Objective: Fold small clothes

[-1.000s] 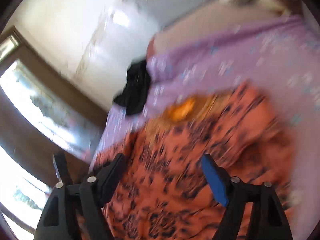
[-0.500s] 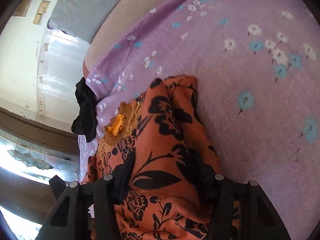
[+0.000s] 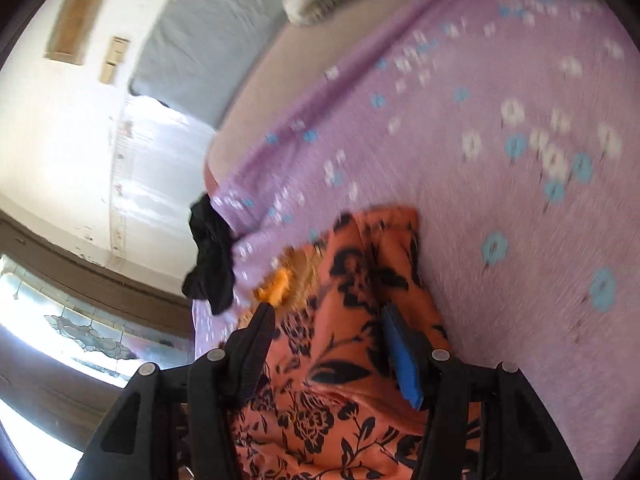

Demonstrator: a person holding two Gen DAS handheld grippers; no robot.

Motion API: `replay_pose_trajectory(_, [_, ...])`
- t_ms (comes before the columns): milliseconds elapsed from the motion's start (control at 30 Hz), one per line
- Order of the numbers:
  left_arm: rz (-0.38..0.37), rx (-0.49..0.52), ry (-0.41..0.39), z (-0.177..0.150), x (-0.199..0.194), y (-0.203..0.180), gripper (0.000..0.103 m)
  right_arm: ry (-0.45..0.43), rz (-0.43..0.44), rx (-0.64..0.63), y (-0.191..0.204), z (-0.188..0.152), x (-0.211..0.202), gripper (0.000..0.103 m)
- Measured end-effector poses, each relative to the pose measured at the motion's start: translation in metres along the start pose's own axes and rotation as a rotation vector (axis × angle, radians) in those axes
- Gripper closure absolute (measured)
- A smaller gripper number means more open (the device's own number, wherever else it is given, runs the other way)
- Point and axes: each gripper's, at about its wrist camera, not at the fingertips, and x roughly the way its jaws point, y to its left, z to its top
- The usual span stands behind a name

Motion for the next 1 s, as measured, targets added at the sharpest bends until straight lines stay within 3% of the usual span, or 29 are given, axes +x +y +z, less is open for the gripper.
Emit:
replay_pose_trajectory(33, [0.025,0.012,-0.015,0.000,-0.002,-0.001,0.100,-0.021,0.014,0.005,0.001,0.001,-0.004,0.044])
replay_pose_trajectory(133, [-0.031,-0.019,-0.061,0.003,-0.016,0.004,0.098,-0.002,0.056,0.007,0.004,0.001,0.004,0.044])
replay_pose_trajectory(267, [-0.071,-0.016,-0.161,0.012,-0.051,0.011,0.099,0.054,0.040,-0.030,0.014,-0.005,0.018,0.044])
replay_pose_trajectory(367, [-0.043,-0.023,-0.219,0.021,-0.071,0.025,0.099,0.079,0.029,-0.043,0.016,-0.009,0.027,0.044])
replay_pose_trajectory(600, [0.100,-0.100,-0.080,0.026,-0.052,0.079,0.099,0.133,0.066,-0.076,0.024,-0.021,0.047,0.044])
replay_pose_trajectory(700, [0.170,-0.086,-0.079,0.022,-0.052,0.087,0.099,0.172,0.089,-0.101,0.029,-0.029,0.057,0.044])
replay_pose_trajectory(800, [0.206,-0.057,-0.103,0.019,-0.065,0.086,0.097,0.268,0.081,-0.122,0.031,-0.041,0.074,0.044])
replay_pose_trajectory(867, [0.206,-0.054,-0.114,0.018,-0.070,0.091,0.092,0.365,0.013,-0.144,0.029,-0.053,0.092,0.044])
replay_pose_trajectory(900, [0.209,-0.060,-0.113,0.019,-0.073,0.098,0.071,0.409,-0.048,-0.159,0.026,-0.059,0.101,0.044])
replay_pose_trajectory(933, [0.219,-0.074,-0.126,0.019,-0.079,0.107,0.042,0.420,-0.079,-0.177,0.024,-0.064,0.105,0.045])
replay_pose_trajectory(1000, [0.269,-0.118,-0.177,0.018,-0.090,0.126,0.021,0.405,-0.087,-0.206,0.030,-0.065,0.103,0.045])
